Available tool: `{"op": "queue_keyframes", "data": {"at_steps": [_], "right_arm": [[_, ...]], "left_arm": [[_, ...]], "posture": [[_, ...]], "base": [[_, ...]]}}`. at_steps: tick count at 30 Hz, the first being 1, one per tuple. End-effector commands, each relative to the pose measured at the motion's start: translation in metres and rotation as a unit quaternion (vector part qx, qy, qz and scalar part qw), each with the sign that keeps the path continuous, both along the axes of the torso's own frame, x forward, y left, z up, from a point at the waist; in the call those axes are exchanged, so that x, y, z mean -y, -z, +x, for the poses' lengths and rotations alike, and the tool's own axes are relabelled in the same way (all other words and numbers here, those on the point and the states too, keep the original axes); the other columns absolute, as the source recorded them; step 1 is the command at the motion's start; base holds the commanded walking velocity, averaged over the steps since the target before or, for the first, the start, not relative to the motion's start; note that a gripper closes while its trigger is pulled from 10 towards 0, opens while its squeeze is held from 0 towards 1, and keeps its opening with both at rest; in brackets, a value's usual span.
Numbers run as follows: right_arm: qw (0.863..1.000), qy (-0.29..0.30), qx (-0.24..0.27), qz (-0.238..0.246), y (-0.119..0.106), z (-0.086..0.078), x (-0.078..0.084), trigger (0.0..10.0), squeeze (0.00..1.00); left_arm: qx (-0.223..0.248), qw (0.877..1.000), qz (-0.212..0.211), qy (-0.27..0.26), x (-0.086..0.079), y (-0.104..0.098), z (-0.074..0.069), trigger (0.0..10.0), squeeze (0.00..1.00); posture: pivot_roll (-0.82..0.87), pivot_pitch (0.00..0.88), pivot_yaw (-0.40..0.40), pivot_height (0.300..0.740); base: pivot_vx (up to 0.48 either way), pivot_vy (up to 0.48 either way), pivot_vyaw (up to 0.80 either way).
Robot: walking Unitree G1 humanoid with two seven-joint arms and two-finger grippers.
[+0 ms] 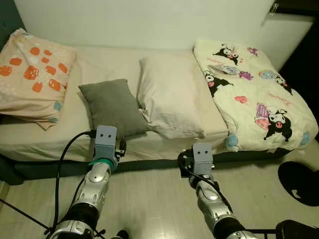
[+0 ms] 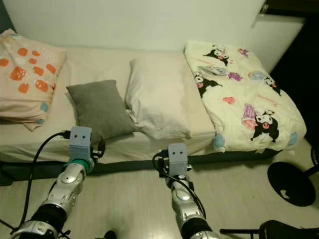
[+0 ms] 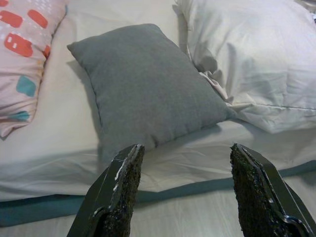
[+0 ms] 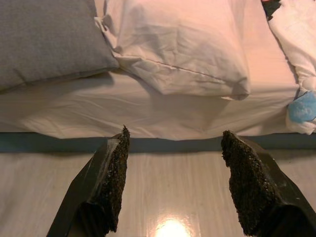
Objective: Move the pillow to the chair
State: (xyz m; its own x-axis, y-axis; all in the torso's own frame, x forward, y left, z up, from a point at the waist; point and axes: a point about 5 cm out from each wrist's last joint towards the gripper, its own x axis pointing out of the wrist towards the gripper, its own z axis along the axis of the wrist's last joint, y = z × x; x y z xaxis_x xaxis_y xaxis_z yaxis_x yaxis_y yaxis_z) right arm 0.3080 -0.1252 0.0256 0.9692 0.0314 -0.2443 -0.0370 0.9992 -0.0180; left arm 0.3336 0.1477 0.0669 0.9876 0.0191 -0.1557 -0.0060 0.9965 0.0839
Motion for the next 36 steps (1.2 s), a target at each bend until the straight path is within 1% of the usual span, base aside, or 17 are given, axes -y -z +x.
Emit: {"op": "queue_keyframes", "data": {"at_steps": [1, 5, 10, 11, 12, 13, 19, 28, 30, 36], "right_arm": [[1.000, 0.003, -0.023, 0.014, 0.0087, -0.0064, 0.0032, 10.0, 0.00], [0.999, -0.004, -0.020, 0.038, 0.0075, -0.0060, -0.0004, 10.0, 0.00], [0.999, -0.001, -0.025, 0.044, 0.0070, -0.0044, -0.0015, 10.0, 0.00], [0.999, -0.006, -0.023, 0.024, 0.0065, -0.0040, -0.0010, 10.0, 0.00], [1.000, -0.013, -0.022, 0.010, 0.0062, -0.0036, -0.0010, 10.0, 0.00], [1.000, -0.016, -0.022, 0.007, 0.0066, -0.0038, -0.0012, 10.0, 0.00], [0.999, -0.024, -0.025, 0.006, 0.0076, -0.0046, -0.0020, 10.0, 0.00], [0.999, -0.026, -0.025, 0.003, 0.0046, -0.0007, -0.0034, 10.0, 0.00], [1.000, -0.021, -0.023, 0.002, 0.0032, 0.0008, -0.0024, 10.0, 0.00], [1.000, -0.009, -0.022, 0.000, 0.0023, 0.0016, 0.0023, 10.0, 0.00]], "left_arm": [[-0.003, 1.000, -0.002, 0.002, 0.0025, 0.0027, -0.0023, 10.0, 0.00], [-0.002, 1.000, -0.008, -0.001, 0.0005, 0.0030, -0.0040, 10.0, 0.00], [-0.005, 1.000, -0.005, 0.006, -0.0002, 0.0050, -0.0070, 10.0, 0.00], [-0.002, 1.000, -0.006, 0.008, 0.0008, 0.0037, -0.0061, 10.0, 0.00], [0.003, 1.000, -0.009, 0.012, 0.0022, 0.0014, -0.0045, 10.0, 0.00], [0.006, 1.000, -0.010, 0.013, 0.0031, 0.0003, -0.0041, 10.0, 0.00], [0.012, 1.000, -0.012, 0.014, 0.0055, -0.0010, -0.0047, 10.0, 0.00], [0.008, 1.000, -0.005, 0.006, 0.0000, 0.0007, -0.0066, 10.0, 0.00], [0.005, 1.000, -0.006, 0.005, -0.0011, 0.0007, -0.0061, 10.0, 0.00], [0.001, 1.000, -0.013, 0.008, -0.0007, 0.0006, -0.0045, 10.0, 0.00]], "posture": [[0.01, 0.000, -0.048, 0.740], [0.01, 0.000, -0.044, 0.740], [0.01, 0.000, -0.045, 0.740], [0.01, 0.000, -0.066, 0.740], [0.01, 0.000, -0.066, 0.740], [0.02, 0.000, -0.080, 0.740], [0.03, 0.000, -0.093, 0.740], [0.03, 0.000, -0.097, 0.740], [0.01, 0.000, -0.078, 0.740], [-0.01, 0.000, -0.057, 0.740]], "base": [[0.000, 0.000, 0.00], [0.000, 0.000, 0.00], [0.000, 0.000, 0.00], [0.000, 0.000, 0.00], [0.000, 0.000, 0.00], [0.000, 0.000, 0.00], [0.000, 0.000, 0.00], [0.000, 0.000, 0.00], [0.000, 0.000, 0.00], [0.000, 0.000, 0.00]]}}
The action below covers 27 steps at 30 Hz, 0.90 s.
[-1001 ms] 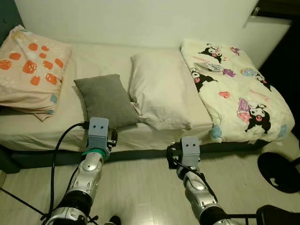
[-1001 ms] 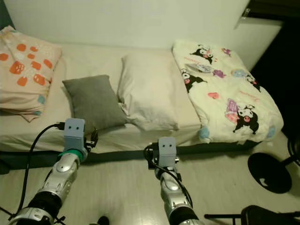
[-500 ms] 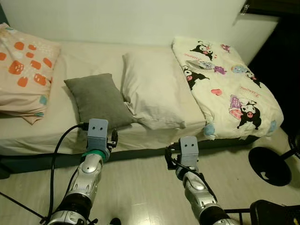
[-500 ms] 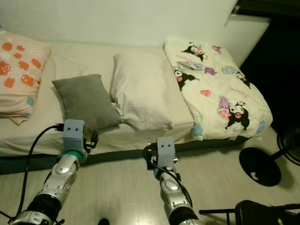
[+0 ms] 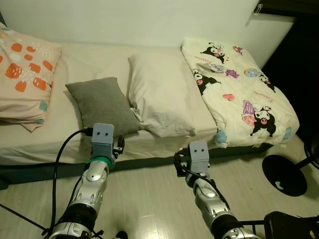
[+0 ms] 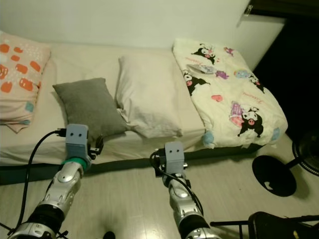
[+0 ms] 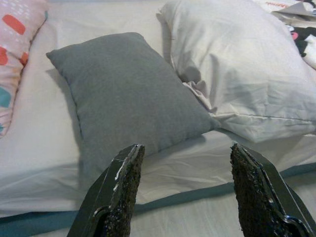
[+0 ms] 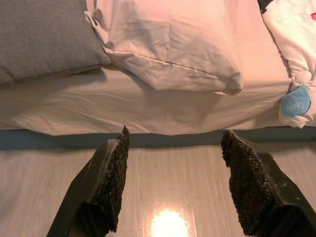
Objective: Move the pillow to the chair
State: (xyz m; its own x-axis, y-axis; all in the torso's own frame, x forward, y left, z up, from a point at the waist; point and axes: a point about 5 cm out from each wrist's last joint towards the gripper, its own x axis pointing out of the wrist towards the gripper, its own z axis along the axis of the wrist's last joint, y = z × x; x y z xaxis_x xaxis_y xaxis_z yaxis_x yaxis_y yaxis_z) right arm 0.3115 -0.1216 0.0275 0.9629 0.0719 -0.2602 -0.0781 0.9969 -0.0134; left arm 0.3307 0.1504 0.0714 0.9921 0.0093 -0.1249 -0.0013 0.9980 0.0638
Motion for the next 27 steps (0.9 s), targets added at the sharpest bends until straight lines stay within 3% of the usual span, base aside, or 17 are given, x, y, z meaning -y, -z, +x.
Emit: {"op": "queue_keyframes", "data": {"at_steps": [1, 8, 18, 27], "right_arm": [[1.000, 0.015, -0.014, -0.004, 0.0047, -0.0023, 0.0073, 10.0, 0.00], [0.999, 0.027, -0.018, -0.004, 0.0079, -0.0058, 0.0123, 10.0, 0.00], [1.000, 0.003, -0.023, -0.019, 0.0092, -0.0065, 0.0068, 10.0, 0.00], [0.999, -0.017, -0.020, -0.032, 0.0062, -0.0036, 0.0048, 10.0, 0.00]], "left_arm": [[-0.017, 1.000, -0.009, 0.004, 0.0023, 0.0053, -0.0011, 10.0, 0.00], [-0.024, 1.000, -0.019, -0.003, 0.0005, 0.0055, 0.0005, 10.0, 0.00], [-0.032, 0.999, -0.017, -0.001, 0.0038, 0.0105, -0.0050, 10.0, 0.00], [-0.032, 0.999, -0.022, 0.001, 0.0098, 0.0114, -0.0057, 10.0, 0.00]], "posture": [[-0.01, 0.000, -0.053, 0.740], [-0.02, 0.000, -0.046, 0.740], [-0.02, 0.006, -0.065, 0.740], [-0.03, 0.015, -0.087, 0.740]], "base": [[0.000, 0.000, 0.00], [0.000, 0.000, 0.00], [0.000, 0.000, 0.00], [0.000, -0.480, 0.62]]}}
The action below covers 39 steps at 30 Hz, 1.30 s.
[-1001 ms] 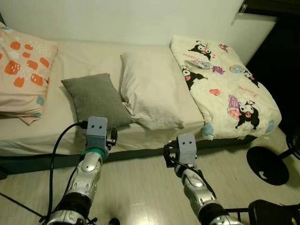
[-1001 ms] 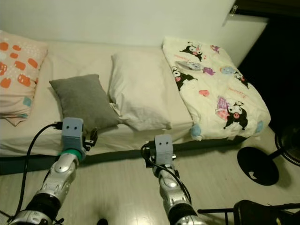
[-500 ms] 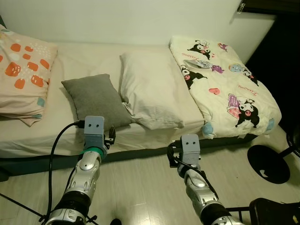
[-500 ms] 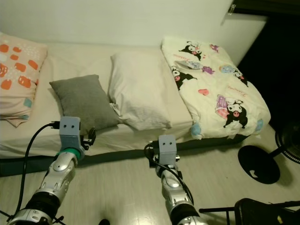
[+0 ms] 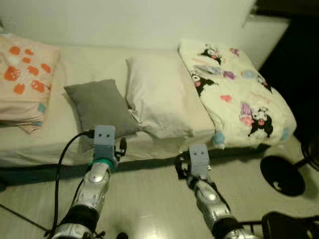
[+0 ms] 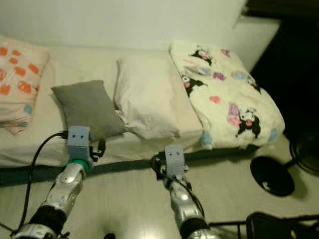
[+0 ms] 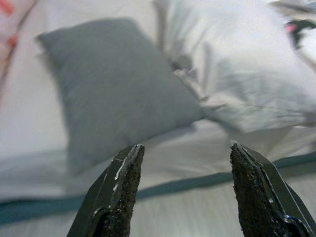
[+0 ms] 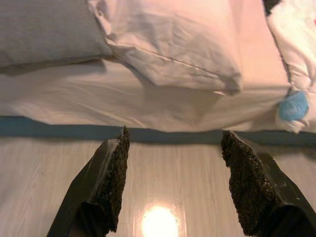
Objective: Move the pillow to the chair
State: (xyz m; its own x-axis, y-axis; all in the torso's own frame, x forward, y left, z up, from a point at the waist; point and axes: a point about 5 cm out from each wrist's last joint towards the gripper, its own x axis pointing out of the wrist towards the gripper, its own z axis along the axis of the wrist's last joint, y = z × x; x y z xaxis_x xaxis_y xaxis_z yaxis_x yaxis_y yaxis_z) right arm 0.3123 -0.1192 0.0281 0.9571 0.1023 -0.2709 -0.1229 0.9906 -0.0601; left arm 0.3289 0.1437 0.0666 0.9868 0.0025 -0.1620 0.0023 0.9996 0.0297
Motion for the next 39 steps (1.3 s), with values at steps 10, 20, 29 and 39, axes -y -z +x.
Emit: {"op": "queue_keyframes", "data": {"at_steps": [10, 20, 29, 39], "right_arm": [[1.000, 0.014, -0.025, 0.007, 0.0073, -0.0037, 0.0096, 10.0, 0.00], [1.000, 0.013, -0.024, 0.006, 0.0054, -0.0020, 0.0091, 10.0, 0.00], [1.000, 0.017, -0.024, 0.008, 0.0077, -0.0052, 0.0094, 10.0, 0.00], [1.000, 0.019, -0.023, 0.007, 0.0081, -0.0058, 0.0076, 10.0, 0.00]], "left_arm": [[-0.016, 1.000, -0.016, -0.012, 0.0004, 0.0063, -0.0037, 10.0, 0.00], [-0.012, 1.000, -0.019, -0.012, -0.0009, 0.0048, -0.0034, 10.0, 0.00], [-0.008, 1.000, -0.012, 0.007, 0.0066, 0.0026, -0.0018, 10.0, 0.00], [-0.013, 1.000, -0.022, 0.003, 0.0048, 0.0027, 0.0002, 10.0, 0.00]], "posture": [[-0.03, 0.011, -0.100, 0.740], [-0.03, 0.014, -0.092, 0.740], [-0.04, 0.012, -0.075, 0.740], [-0.05, 0.001, -0.066, 0.740]], "base": [[0.000, 0.000, 0.00], [0.000, 0.000, 0.00], [0.000, -0.043, 0.00], [0.000, -0.222, 0.00]]}}
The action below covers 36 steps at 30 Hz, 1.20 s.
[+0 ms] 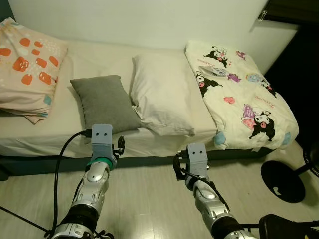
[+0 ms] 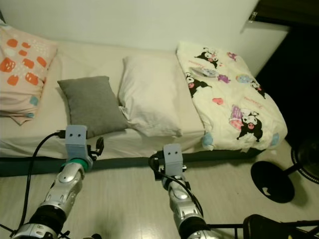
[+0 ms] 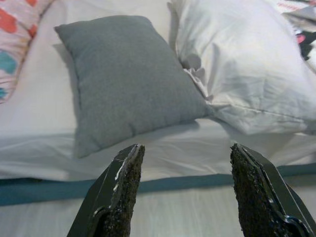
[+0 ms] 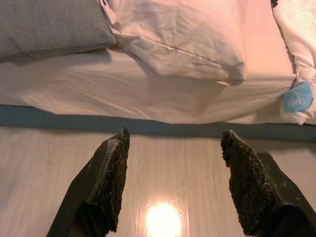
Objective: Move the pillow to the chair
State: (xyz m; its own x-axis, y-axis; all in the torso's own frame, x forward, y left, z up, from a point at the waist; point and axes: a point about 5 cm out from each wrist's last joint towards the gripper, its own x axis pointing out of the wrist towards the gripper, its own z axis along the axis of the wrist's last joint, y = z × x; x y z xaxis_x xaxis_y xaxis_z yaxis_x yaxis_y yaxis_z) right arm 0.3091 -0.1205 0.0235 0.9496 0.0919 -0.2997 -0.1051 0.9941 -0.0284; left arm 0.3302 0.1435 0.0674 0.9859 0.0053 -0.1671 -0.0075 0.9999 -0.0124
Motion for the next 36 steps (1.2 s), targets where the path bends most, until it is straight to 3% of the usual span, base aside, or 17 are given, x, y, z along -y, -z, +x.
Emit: {"op": "queue_keyframes", "data": {"at_steps": [1, 9, 36], "right_arm": [[1.000, 0.010, -0.006, -0.007, 0.0033, -0.0025, 0.0069, 10.0, 0.00], [1.000, 0.011, -0.006, -0.007, 0.0038, -0.0030, 0.0079, 10.0, 0.00], [1.000, 0.009, -0.007, 0.000, 0.0038, -0.0033, 0.0027, 10.0, 0.00]], "left_arm": [[-0.010, 1.000, -0.001, 0.010, 0.0043, 0.0034, -0.0010, 10.0, 0.00], [-0.001, 1.000, -0.014, 0.010, 0.0036, 0.0015, -0.0018, 10.0, 0.00], [-0.003, 1.000, 0.006, 0.010, -0.0031, 0.0015, -0.0015, 10.0, 0.00]], "posture": [[-0.05, 0.000, -0.066, 0.740], [-0.04, 0.000, -0.070, 0.740], [-0.03, 0.000, -0.055, 0.740]], "base": [[0.000, 0.000, 0.00], [0.000, 0.000, 0.00], [0.000, 0.000, 0.00]]}}
